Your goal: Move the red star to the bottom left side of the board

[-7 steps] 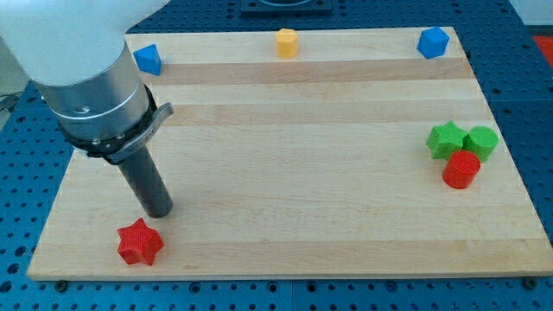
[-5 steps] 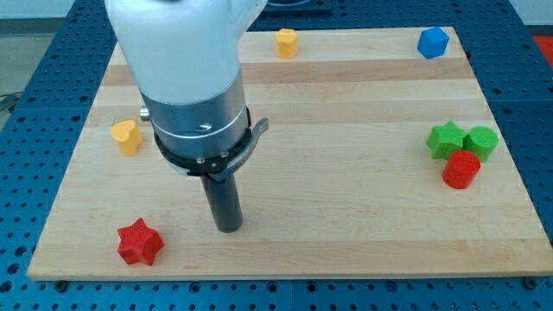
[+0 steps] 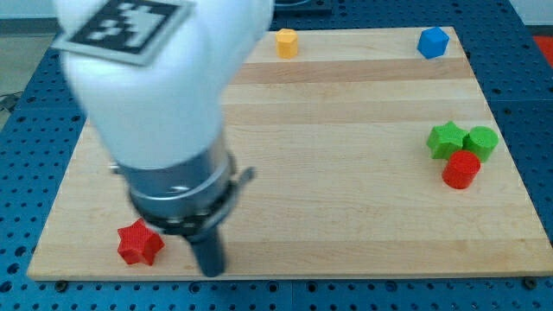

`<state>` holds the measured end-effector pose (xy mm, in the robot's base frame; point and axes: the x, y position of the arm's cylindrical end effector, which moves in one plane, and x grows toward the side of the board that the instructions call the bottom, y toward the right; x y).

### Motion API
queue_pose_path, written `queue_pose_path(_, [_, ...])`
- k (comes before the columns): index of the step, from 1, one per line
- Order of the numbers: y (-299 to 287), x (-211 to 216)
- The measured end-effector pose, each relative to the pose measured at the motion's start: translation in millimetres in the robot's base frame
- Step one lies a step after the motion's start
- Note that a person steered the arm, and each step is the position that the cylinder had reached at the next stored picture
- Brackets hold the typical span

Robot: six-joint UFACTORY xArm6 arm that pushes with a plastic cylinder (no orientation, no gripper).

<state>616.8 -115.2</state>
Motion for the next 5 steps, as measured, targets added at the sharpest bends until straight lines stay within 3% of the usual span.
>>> queue_pose_path(1, [-54.7, 0.0])
queue_pose_path(3, [-60.7, -4.0])
queue_pose_path(4, [-96.0, -13.4])
queue_pose_path(5, [-82.3, -12.3])
